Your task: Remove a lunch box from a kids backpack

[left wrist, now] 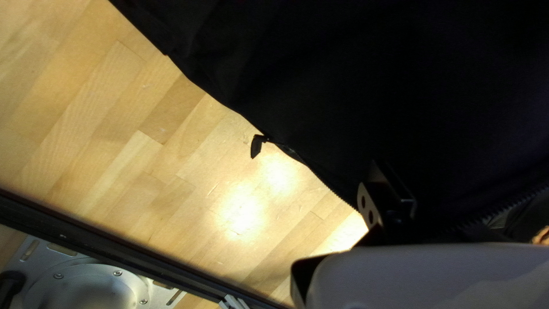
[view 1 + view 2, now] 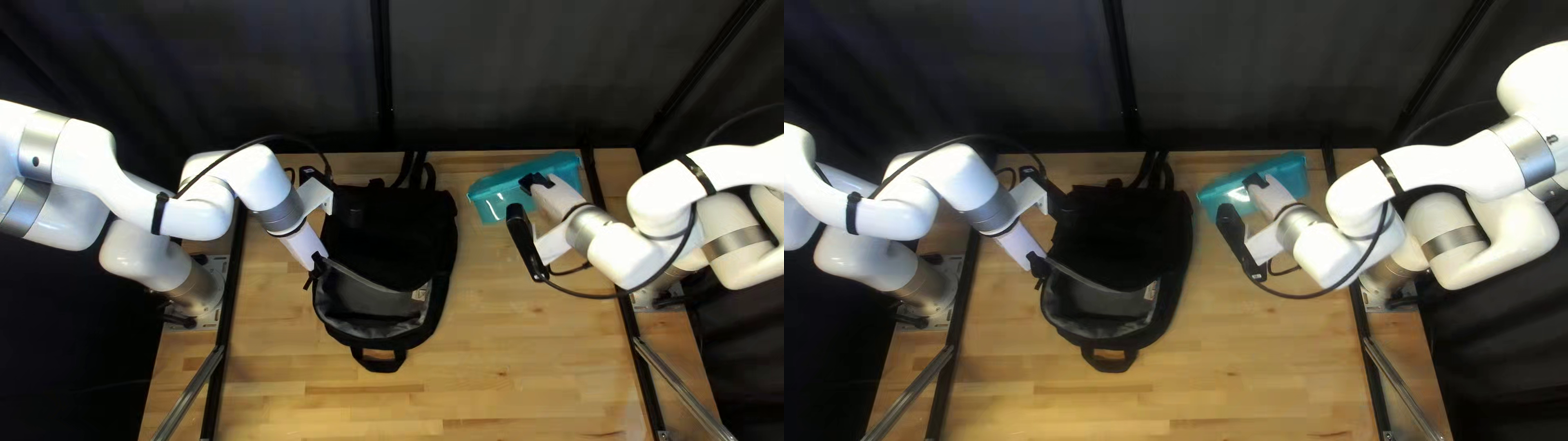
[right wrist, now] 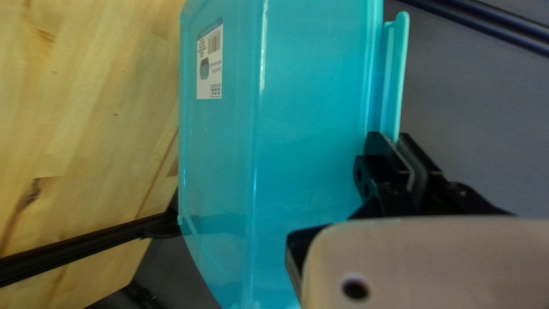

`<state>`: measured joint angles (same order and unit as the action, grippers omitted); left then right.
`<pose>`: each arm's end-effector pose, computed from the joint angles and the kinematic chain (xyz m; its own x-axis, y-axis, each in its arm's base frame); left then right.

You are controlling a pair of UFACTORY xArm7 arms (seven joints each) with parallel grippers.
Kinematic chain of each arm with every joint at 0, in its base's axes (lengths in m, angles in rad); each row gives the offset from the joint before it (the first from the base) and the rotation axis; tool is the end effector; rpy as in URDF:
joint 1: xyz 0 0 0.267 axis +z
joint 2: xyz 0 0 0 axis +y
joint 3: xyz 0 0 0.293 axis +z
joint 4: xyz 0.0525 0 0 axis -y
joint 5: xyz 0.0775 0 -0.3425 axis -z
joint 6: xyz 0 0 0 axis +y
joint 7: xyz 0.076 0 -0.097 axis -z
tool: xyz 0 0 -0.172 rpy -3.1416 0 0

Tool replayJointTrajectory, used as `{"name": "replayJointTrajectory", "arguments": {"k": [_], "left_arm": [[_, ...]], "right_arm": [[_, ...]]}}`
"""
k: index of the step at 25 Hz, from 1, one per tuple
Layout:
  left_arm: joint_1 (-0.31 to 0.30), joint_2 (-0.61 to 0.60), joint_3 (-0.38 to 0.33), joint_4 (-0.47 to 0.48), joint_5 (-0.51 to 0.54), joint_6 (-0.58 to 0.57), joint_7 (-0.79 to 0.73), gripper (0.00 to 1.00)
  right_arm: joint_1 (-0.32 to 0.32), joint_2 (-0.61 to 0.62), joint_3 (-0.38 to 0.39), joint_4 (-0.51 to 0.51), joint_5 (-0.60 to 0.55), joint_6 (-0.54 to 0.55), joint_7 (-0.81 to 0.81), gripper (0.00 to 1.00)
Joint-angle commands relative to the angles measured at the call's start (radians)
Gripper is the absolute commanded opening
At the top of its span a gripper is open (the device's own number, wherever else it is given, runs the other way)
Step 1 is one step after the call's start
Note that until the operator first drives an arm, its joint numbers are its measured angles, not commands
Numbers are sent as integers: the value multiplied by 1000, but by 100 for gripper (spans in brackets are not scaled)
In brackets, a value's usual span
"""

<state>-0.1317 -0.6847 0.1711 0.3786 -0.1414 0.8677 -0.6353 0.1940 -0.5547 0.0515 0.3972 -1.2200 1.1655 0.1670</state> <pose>0.3194 -0.0310 0.1813 0.7460 0.6659 0.0018 0.6378 -0.7154 0.2853 0.3535 -0.1248 0.2506 0.8099 0.5050 -0.2985 0.4780 -0.2730 0.8349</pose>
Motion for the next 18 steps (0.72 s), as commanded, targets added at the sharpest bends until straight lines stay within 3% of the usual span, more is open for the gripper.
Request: {"name": "replayJointTrajectory", "arguments": {"k": [1, 8, 18], "left_arm": [[-6, 12, 3, 9, -5, -8, 5, 0], [-10, 16, 10, 10, -9, -15, 17, 0], [-9, 12, 19, 7, -10, -21, 29, 0]], "right_arm": [[-46, 48, -25, -59, -155, -53, 124, 0], [-48, 152, 23, -54, -278, 8, 279, 0], [-32, 249, 73, -55, -271, 93, 378, 0]]}}
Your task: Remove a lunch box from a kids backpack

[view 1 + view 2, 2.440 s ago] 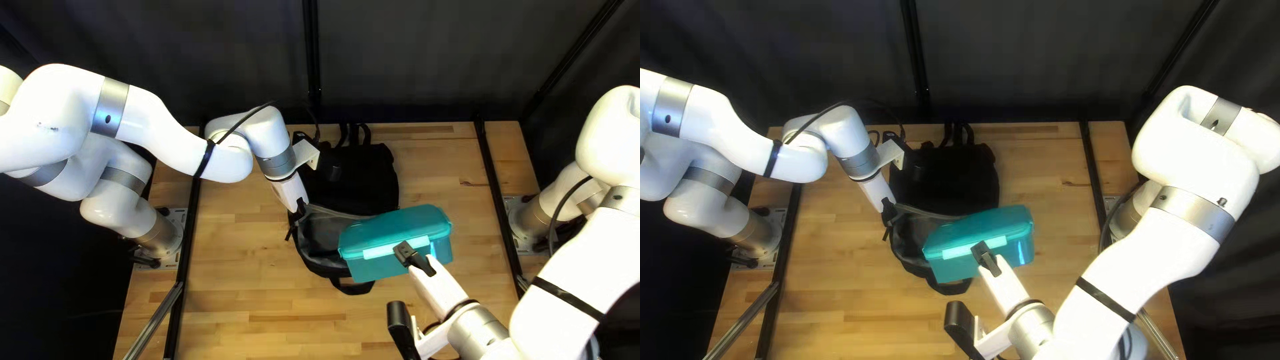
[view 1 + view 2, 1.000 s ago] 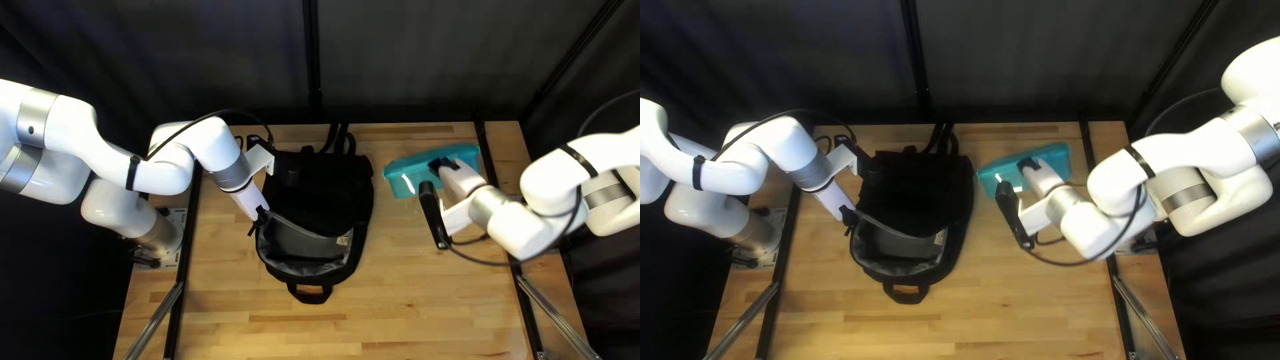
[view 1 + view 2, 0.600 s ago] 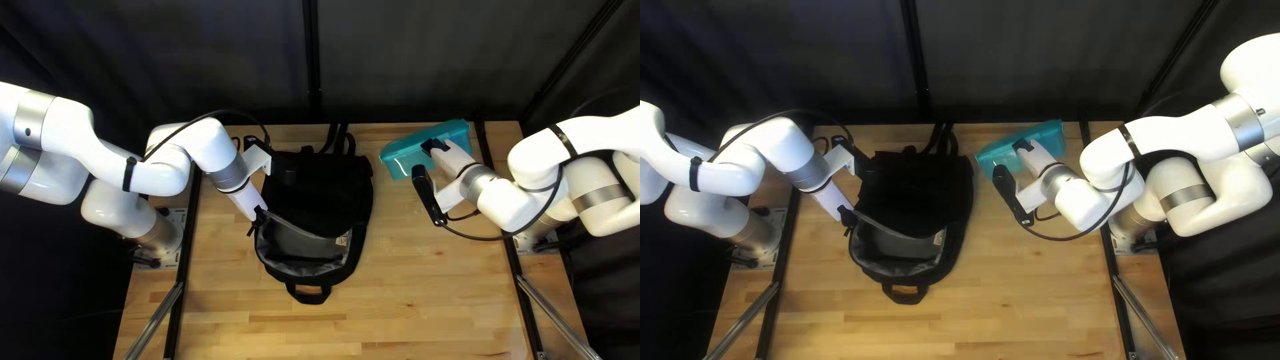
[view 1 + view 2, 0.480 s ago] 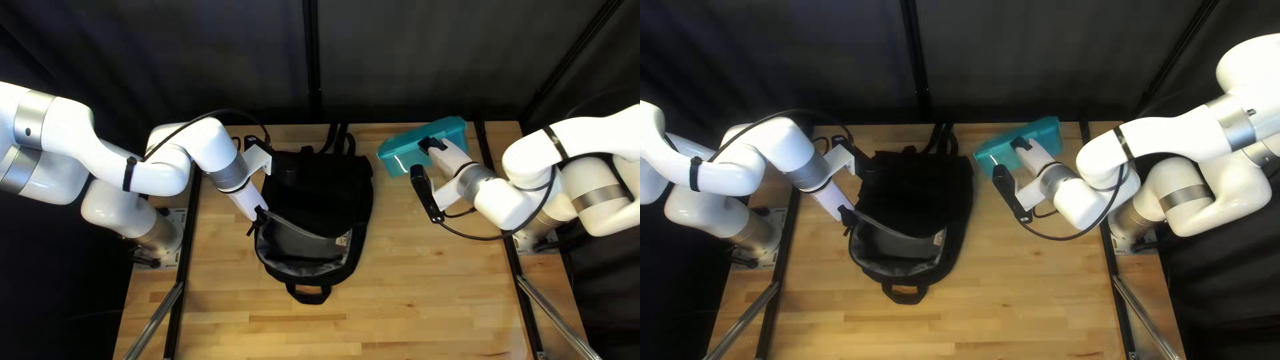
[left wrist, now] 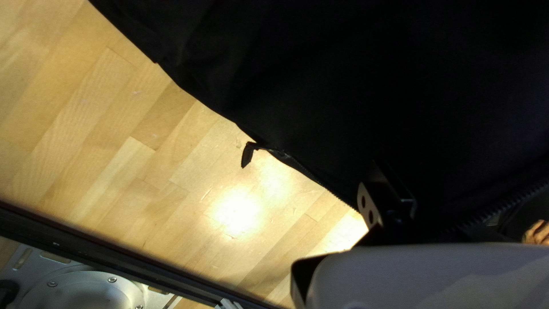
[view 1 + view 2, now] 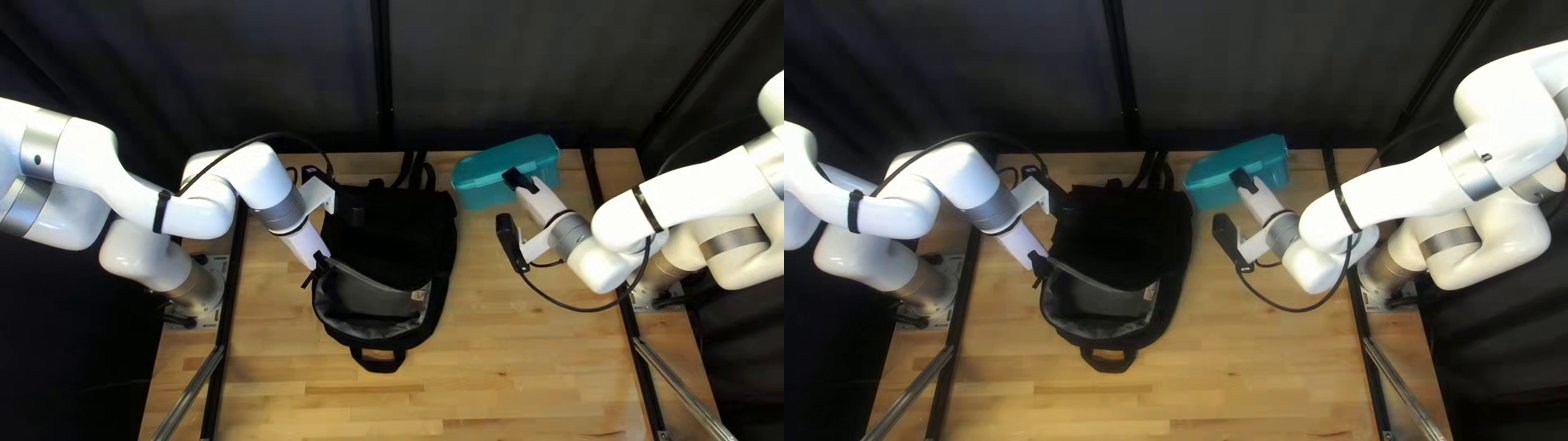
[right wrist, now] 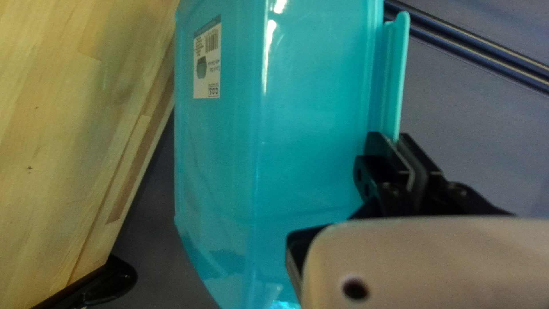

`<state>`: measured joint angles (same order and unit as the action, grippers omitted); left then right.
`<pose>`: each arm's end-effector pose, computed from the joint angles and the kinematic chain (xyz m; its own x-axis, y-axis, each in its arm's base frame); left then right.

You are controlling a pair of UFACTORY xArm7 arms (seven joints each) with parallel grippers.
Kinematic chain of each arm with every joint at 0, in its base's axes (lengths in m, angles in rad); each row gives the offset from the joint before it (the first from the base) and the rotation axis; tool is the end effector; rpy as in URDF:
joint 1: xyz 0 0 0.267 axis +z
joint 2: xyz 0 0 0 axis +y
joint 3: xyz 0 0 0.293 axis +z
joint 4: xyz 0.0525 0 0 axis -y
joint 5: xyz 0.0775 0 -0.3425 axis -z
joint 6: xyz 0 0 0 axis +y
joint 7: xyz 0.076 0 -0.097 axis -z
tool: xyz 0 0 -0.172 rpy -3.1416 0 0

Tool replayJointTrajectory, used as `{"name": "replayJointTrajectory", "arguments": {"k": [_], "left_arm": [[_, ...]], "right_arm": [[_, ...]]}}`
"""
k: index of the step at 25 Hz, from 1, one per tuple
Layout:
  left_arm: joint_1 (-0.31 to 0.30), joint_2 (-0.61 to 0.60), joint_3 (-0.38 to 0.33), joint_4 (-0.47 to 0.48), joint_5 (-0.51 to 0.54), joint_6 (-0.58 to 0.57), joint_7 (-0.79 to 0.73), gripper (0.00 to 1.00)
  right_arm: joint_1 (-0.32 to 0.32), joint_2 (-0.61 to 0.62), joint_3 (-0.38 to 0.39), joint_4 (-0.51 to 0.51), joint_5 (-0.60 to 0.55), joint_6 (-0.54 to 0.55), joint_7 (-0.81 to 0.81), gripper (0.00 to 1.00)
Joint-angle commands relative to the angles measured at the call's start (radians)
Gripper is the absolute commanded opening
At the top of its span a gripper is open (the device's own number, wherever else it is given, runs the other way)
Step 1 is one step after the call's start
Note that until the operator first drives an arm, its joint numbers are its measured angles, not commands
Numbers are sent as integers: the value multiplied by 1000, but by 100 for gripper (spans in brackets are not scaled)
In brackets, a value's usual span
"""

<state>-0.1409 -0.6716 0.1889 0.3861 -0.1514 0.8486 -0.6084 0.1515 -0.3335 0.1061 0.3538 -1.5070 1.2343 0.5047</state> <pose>0.3257 -0.0304 0.1830 0.7531 0.6579 0.0071 0.6252 -0.7189 0.3039 0.3686 -0.1428 0.2195 0.8208 0.4654 -0.3311 0.4132 -0.0835 0.9068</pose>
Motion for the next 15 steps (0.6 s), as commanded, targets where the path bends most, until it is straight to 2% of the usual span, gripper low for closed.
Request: {"name": "replayJointTrajectory", "arguments": {"k": [1, 15], "left_arm": [[0, -1, 2, -1, 0, -2, 2, 0], [-6, 4, 6, 5, -6, -1, 9, 0]], "right_arm": [[14, 37, 24, -14, 23, 31, 54, 0], [56, 139, 80, 17, 105, 91, 129, 0]]}}
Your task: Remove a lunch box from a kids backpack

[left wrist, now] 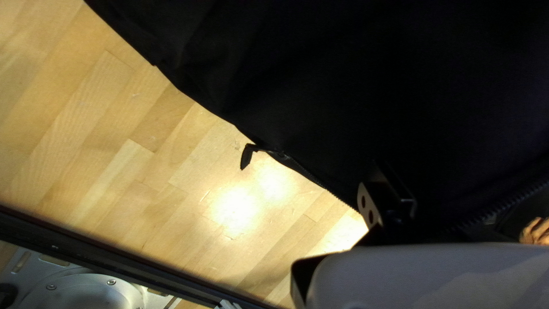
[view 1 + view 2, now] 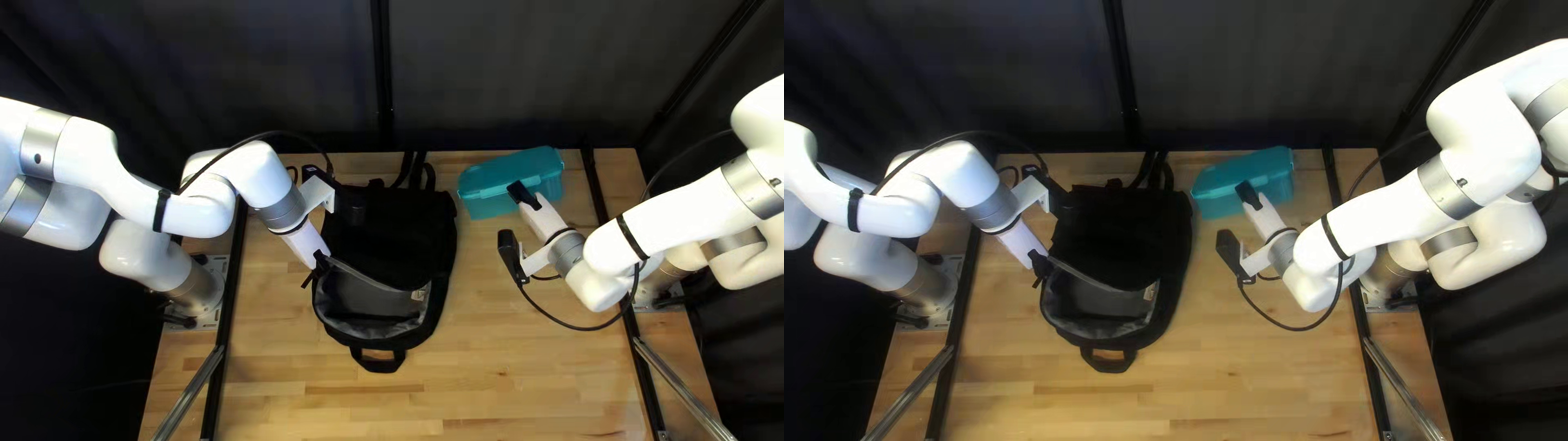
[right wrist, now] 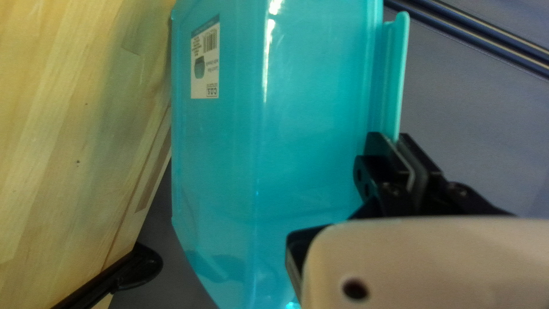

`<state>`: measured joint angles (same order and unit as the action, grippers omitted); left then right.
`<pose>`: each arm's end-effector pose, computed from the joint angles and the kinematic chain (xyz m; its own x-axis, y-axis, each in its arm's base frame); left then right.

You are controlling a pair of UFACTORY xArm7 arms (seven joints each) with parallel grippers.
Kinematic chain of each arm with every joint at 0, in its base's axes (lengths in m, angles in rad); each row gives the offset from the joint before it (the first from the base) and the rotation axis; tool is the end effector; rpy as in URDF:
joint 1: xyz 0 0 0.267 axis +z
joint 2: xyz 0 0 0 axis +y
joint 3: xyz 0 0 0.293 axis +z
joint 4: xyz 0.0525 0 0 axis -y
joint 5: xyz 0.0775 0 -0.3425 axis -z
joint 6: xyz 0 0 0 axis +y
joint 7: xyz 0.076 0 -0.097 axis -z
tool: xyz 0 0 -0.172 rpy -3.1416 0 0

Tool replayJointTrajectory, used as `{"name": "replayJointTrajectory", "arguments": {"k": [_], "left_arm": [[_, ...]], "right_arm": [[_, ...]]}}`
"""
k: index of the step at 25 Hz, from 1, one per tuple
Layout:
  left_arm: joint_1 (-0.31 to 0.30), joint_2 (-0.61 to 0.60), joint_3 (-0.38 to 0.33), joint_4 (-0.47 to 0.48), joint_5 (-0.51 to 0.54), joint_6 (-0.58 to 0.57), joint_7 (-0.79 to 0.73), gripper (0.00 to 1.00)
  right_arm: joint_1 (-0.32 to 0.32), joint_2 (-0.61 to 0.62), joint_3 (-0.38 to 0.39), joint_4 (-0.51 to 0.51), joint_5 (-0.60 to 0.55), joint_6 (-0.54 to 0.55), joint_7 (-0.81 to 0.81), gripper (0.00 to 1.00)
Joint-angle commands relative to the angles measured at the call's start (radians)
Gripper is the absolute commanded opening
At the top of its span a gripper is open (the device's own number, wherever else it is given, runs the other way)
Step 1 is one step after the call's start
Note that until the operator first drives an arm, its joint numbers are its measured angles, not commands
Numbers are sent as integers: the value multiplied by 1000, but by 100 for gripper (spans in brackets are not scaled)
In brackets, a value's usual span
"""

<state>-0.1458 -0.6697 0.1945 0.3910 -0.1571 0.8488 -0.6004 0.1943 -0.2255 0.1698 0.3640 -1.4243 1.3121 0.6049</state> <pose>0.3273 -0.0314 0.1848 0.7562 0.6543 0.0057 0.6206 -0.7199 0.3110 0.3564 -0.1234 0.1931 0.8348 0.4342 -0.3386 0.4141 -0.0899 0.9058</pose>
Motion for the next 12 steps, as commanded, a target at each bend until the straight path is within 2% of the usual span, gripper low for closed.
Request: {"name": "replayJointTrajectory", "arguments": {"k": [1, 12], "left_arm": [[-1, 3, 1, 0, -1, -2, 1, 0], [-6, 16, 1, 11, -5, -3, 2, 0]], "right_arm": [[18, 43, 22, 9, 30, 17, 40, 0], [93, 139, 103, 37, 157, 66, 141, 0]]}}
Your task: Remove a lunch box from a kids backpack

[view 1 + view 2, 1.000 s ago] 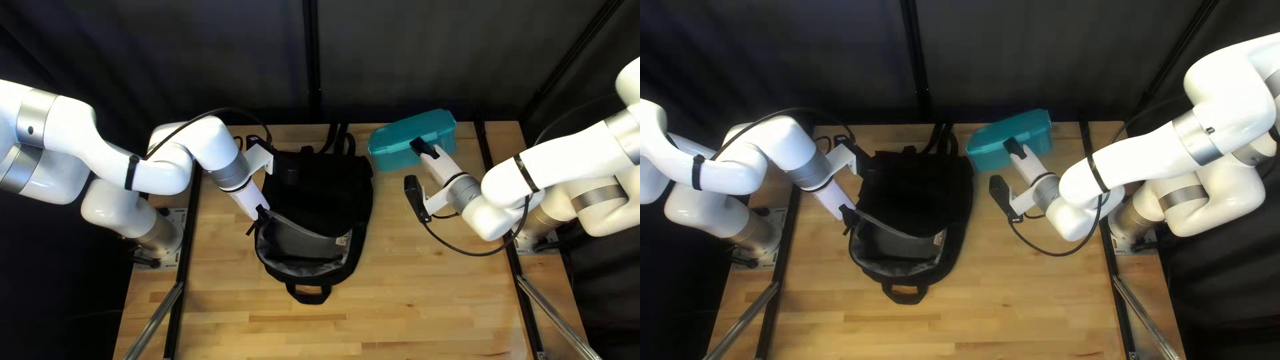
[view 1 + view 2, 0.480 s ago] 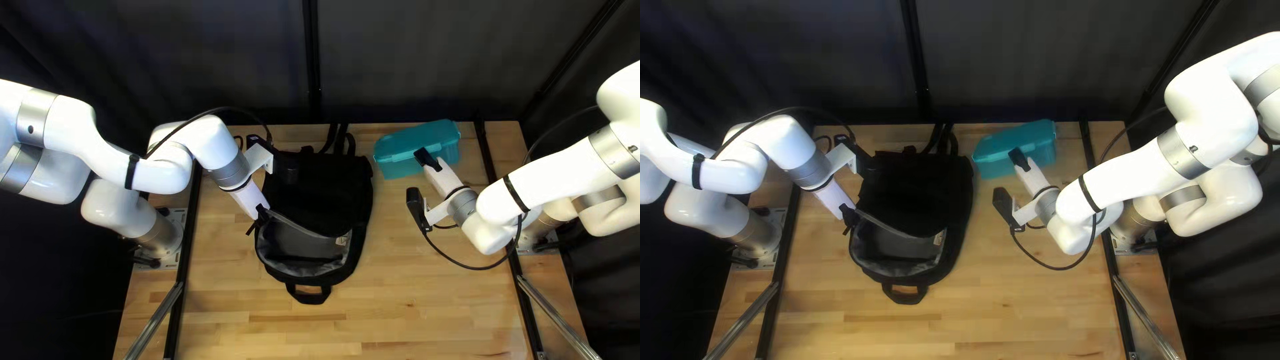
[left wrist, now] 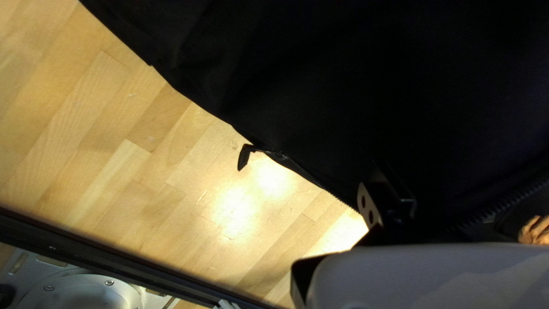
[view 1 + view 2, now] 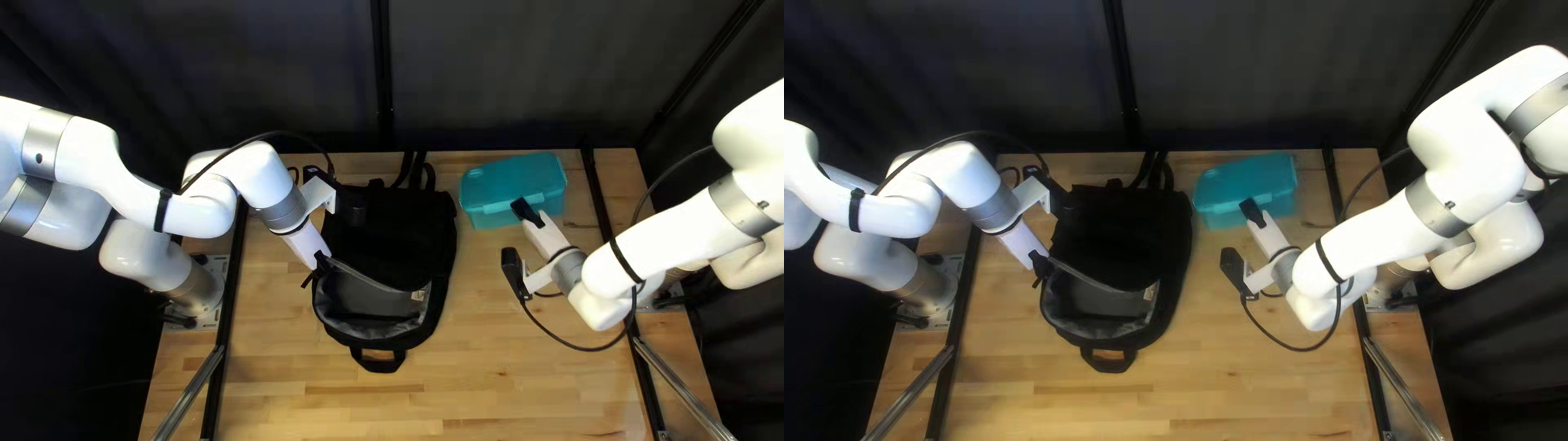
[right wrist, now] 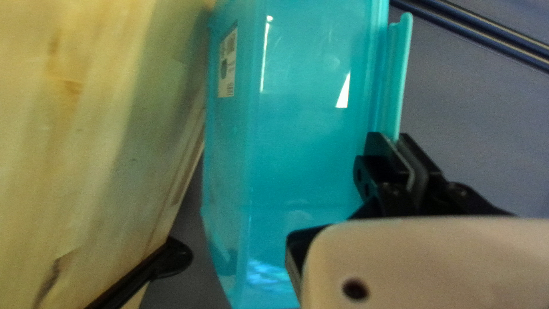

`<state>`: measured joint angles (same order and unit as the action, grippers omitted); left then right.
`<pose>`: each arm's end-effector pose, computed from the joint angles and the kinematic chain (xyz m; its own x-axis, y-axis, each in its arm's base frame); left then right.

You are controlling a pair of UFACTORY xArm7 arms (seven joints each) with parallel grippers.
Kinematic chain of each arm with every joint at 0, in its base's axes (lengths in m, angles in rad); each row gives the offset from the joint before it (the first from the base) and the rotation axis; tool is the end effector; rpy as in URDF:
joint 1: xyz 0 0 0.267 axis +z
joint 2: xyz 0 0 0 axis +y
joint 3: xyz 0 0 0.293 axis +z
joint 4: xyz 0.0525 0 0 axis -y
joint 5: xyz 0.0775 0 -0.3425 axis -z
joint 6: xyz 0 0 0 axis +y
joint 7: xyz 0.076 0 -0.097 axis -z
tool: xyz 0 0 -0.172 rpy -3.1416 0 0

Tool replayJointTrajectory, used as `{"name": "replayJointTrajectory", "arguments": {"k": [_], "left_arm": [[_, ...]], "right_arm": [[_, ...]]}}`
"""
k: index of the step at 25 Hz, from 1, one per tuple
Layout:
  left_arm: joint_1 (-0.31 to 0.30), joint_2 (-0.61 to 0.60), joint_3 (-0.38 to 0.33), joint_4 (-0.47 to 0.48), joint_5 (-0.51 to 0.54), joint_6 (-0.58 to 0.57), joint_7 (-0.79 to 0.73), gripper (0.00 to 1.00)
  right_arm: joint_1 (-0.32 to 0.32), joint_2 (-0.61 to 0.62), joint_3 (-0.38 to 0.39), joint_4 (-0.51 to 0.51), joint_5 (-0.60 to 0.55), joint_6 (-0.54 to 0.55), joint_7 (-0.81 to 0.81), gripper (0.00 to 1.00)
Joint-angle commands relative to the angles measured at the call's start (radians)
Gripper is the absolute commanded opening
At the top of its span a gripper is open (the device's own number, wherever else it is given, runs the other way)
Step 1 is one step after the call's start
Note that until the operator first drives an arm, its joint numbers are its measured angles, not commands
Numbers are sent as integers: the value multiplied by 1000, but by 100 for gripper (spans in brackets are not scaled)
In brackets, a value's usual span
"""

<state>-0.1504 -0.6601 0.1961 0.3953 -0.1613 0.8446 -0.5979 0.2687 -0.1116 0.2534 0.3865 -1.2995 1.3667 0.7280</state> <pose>0.3290 -0.0326 0.1843 0.7575 0.6528 0.0035 0.6194 -0.7204 0.3120 0.3408 -0.0836 0.1610 0.8421 0.4350 -0.3189 0.4049 -0.1192 0.9066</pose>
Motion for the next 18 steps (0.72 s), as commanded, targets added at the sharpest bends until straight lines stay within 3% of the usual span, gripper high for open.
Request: {"name": "replayJointTrajectory", "arguments": {"k": [1, 9, 15, 16, 17, 18], "left_arm": [[-3, 8, -1, 9, -1, 1, -1, 0], [-6, 14, -6, 13, -2, 1, -6, 0], [-11, 19, -10, 14, -5, -4, -7, 0], [-12, 20, -10, 14, -6, -5, -7, 0], [-12, 20, -10, 14, -6, -4, -7, 0], [-12, 20, -11, 14, -6, -4, -7, 0]], "right_arm": [[22, 39, 23, 19, 39, 12, 31, 0], [64, 225, 58, 105, 89, 22, 186, 0], [88, 279, 78, 164, 129, 41, 219, 0], [89, 280, 79, 170, 135, 41, 221, 12], [90, 281, 80, 177, 143, 42, 217, 94], [91, 283, 81, 183, 151, 42, 217, 100]]}}
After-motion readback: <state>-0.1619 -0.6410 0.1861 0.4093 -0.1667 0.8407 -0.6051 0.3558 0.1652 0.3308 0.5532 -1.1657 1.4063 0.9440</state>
